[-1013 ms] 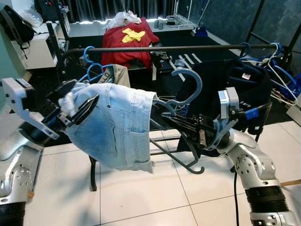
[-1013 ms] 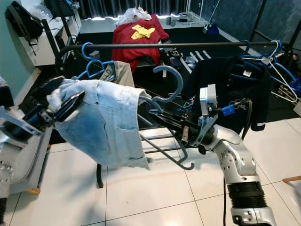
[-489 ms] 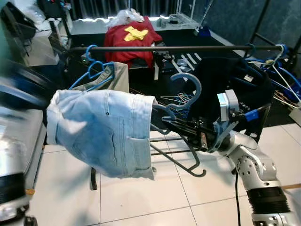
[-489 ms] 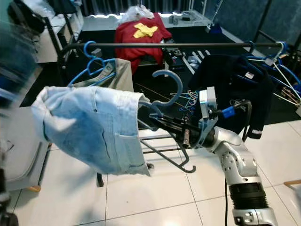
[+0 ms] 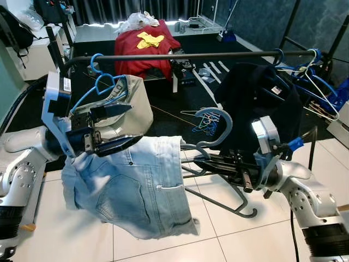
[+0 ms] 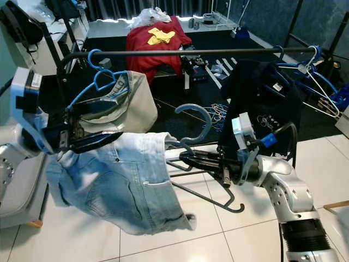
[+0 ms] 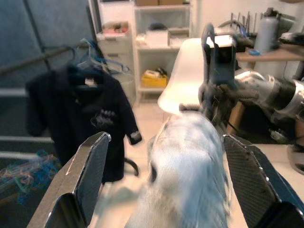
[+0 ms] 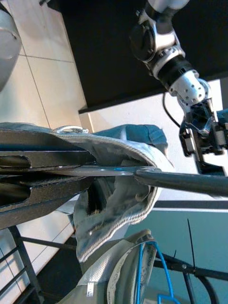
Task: Hang hanger
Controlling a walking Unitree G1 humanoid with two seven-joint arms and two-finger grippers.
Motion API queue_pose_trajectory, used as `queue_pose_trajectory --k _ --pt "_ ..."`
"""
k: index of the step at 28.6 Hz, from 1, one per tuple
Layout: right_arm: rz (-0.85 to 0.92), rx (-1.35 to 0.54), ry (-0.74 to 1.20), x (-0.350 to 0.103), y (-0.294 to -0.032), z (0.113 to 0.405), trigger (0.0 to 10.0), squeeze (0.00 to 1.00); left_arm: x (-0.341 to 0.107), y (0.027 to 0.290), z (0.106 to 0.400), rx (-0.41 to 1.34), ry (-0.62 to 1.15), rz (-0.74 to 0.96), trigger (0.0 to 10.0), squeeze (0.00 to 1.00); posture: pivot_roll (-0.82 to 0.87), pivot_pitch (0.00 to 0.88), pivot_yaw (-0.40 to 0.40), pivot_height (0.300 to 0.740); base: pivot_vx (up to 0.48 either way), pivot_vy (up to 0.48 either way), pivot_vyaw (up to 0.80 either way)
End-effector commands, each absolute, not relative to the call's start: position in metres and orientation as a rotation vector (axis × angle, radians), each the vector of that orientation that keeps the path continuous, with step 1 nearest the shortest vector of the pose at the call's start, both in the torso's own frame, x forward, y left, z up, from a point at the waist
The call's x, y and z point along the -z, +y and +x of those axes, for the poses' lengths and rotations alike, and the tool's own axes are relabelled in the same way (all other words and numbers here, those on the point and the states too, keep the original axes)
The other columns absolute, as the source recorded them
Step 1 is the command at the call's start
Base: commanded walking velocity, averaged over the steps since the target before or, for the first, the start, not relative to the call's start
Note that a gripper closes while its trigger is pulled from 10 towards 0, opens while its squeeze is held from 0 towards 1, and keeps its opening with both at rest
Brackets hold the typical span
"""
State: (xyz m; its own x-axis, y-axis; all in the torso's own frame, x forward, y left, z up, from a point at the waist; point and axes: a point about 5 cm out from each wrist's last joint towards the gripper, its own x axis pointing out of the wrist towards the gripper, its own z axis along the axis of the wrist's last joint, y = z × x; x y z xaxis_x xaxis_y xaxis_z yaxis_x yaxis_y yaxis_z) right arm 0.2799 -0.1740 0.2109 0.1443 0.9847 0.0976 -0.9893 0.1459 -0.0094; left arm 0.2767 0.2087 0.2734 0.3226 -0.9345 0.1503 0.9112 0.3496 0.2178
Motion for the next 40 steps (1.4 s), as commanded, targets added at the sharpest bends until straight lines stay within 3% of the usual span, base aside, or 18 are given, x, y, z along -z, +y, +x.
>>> queue_pose_trajectory --k 1,10,18,22,27,33,34,35,36,40 --pt "0.067 -1.450 -0.113 -0.217 -0.178 0.274 0.0 0.00 -0.276 0.214 0.267 1.269 -0.214 0.104 10.0 0.00 -0.03 0.063 0.004 0.740 0.000 0.000 0.00" --pt "0.062 -1.469 -0.110 -0.223 -0.180 0.274 0.0 0.00 -0.243 0.204 0.257 1.372 -0.004 0.195 10.0 0.00 -0.03 0.077 0.005 0.740 0.000 0.000 0.00" --pt "0.061 -1.484 -0.112 -0.226 -0.180 0.274 0.0 0.00 -0.235 0.200 0.263 1.338 -0.012 0.224 10.0 0.00 -0.03 0.076 0.002 0.740 0.000 0.000 0.00" --pt "0.061 -1.508 -0.110 -0.230 -0.180 0.272 0.0 0.00 -0.239 0.199 0.281 1.200 -0.160 0.227 10.0 0.00 -0.04 0.074 0.006 0.740 0.000 0.000 0.00" --pt "0.067 -1.524 -0.103 -0.231 -0.179 0.270 0.0 0.00 -0.241 0.199 0.287 1.147 -0.215 0.238 10.0 0.00 -0.04 0.074 0.007 0.740 0.000 0.000 0.00" --pt "0.069 -1.531 -0.098 -0.231 -0.178 0.269 0.0 0.00 -0.237 0.198 0.281 1.226 -0.151 0.217 10.0 0.00 -0.04 0.073 0.008 0.740 0.000 0.000 0.00" --pt "0.068 -1.530 -0.097 -0.231 -0.179 0.269 0.0 0.00 -0.234 0.199 0.277 1.257 -0.115 0.206 7.8 0.00 -0.04 0.072 0.008 0.740 0.000 0.000 0.00" --pt "0.068 -1.530 -0.097 -0.231 -0.179 0.269 0.0 0.00 -0.234 0.199 0.277 1.257 -0.115 0.206 7.8 0.00 -0.04 0.072 0.008 0.740 0.000 0.000 0.00" --pt "0.068 -1.530 -0.096 -0.231 -0.179 0.269 0.0 0.00 -0.230 0.201 0.272 1.300 -0.056 0.186 0.0 0.00 -0.04 0.073 0.008 0.740 0.000 0.000 0.00" --pt "0.069 -1.530 -0.093 -0.231 -0.179 0.269 0.0 0.00 -0.226 0.202 0.268 1.338 -0.003 0.170 0.0 0.00 -0.04 0.073 0.008 0.740 0.000 0.000 0.00"
